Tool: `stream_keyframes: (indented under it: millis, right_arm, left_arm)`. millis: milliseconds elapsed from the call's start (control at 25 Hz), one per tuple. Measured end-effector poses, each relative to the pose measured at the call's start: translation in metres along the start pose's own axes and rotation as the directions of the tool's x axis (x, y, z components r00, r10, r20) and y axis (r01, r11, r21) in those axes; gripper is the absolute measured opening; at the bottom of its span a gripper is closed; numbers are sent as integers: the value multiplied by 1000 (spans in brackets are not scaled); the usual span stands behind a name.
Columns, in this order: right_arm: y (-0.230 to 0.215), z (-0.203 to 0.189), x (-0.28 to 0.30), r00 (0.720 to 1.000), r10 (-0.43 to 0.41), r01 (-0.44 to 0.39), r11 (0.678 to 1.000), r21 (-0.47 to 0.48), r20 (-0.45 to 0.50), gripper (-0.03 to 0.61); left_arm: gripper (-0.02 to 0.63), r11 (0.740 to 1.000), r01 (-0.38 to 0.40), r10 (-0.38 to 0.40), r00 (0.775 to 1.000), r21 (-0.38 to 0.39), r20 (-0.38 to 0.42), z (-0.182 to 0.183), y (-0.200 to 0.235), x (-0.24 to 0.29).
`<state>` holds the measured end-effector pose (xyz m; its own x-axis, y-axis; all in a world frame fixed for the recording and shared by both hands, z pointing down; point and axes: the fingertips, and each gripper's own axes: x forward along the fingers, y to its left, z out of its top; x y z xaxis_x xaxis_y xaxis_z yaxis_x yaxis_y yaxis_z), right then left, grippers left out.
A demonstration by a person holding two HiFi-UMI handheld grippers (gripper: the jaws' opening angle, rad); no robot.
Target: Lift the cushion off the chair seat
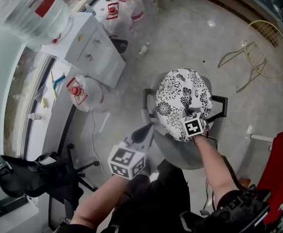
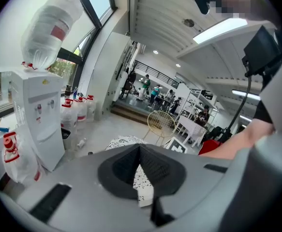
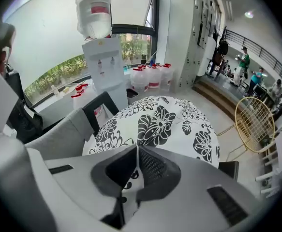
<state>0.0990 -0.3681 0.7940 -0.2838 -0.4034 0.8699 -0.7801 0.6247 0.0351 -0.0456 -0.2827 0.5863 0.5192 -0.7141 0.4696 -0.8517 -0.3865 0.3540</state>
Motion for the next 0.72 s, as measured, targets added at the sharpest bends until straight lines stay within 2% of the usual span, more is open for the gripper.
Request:
stream_keyframes:
  millis: [320,560,720]
  right_arm:
    - [14,38,-84,987,-51,41,997,71,150,23]
    - [19,71,-155,954,-124,98,990,106,273,23]
    - [29,74,-194,932,-154,118,985,125,328,23]
  left_arm:
    - [6,999,19,-22,996,39,89,30,-14,-52]
    - [6,990,26,-52,981,140,187,63,-23,-88]
    - [7,990,32,-61,974,135,219,64,-29,-108]
